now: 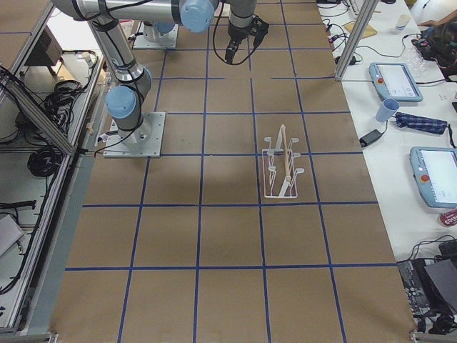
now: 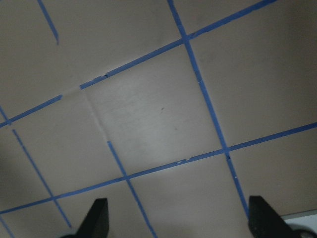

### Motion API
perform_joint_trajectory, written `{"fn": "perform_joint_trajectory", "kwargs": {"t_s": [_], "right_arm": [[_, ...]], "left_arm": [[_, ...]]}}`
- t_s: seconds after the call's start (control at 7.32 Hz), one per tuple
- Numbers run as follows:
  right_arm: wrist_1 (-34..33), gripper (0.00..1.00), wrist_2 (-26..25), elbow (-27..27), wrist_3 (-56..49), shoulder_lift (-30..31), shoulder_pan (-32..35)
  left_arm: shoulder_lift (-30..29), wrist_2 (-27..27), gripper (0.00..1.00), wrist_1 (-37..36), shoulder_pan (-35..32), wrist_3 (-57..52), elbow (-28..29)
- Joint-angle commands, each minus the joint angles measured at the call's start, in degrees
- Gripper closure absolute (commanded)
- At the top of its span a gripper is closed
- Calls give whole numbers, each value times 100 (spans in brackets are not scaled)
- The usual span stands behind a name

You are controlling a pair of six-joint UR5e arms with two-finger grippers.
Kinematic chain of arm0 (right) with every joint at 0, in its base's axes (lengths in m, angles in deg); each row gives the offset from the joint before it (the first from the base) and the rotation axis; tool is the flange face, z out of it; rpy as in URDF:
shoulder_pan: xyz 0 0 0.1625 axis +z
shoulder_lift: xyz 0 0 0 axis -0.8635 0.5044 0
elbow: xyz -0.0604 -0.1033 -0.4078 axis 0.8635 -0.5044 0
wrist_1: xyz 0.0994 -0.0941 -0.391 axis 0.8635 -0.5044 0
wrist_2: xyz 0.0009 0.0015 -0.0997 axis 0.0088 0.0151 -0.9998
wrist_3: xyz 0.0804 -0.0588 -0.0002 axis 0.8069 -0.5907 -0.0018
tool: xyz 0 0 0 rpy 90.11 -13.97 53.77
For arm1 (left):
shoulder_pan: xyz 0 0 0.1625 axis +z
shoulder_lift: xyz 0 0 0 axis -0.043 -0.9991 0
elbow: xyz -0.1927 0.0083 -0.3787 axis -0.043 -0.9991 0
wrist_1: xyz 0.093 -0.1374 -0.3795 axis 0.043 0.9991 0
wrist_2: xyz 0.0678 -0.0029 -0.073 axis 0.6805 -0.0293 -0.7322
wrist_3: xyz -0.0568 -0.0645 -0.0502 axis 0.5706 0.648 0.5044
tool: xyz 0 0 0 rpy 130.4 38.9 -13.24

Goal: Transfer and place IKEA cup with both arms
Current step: 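Lower the white cup into the tray's empty slot with the left gripper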

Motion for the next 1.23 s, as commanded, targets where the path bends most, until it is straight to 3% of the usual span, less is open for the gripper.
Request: {"fn": "perform_joint_trajectory", "kwargs": {"t_s": [0.0, 0.27, 0.68, 1.09], "right_arm": [[-378, 0, -974, 289, 399, -1, 547], [-1481, 0, -1046, 1000, 365, 78, 618], [-1461, 0, -994, 960, 233, 245, 653], [-1364, 0, -967, 898, 41, 237, 706]], "left_arm": [[-45, 318, 100, -1762, 631, -1623, -1184], [-97, 347, 100, -2989, 1132, -2567, -1987], [-246, 171, 100, -3290, 1230, -2807, -2375], [-483, 127, 100, -3635, 1389, -2825, -2368]]}}
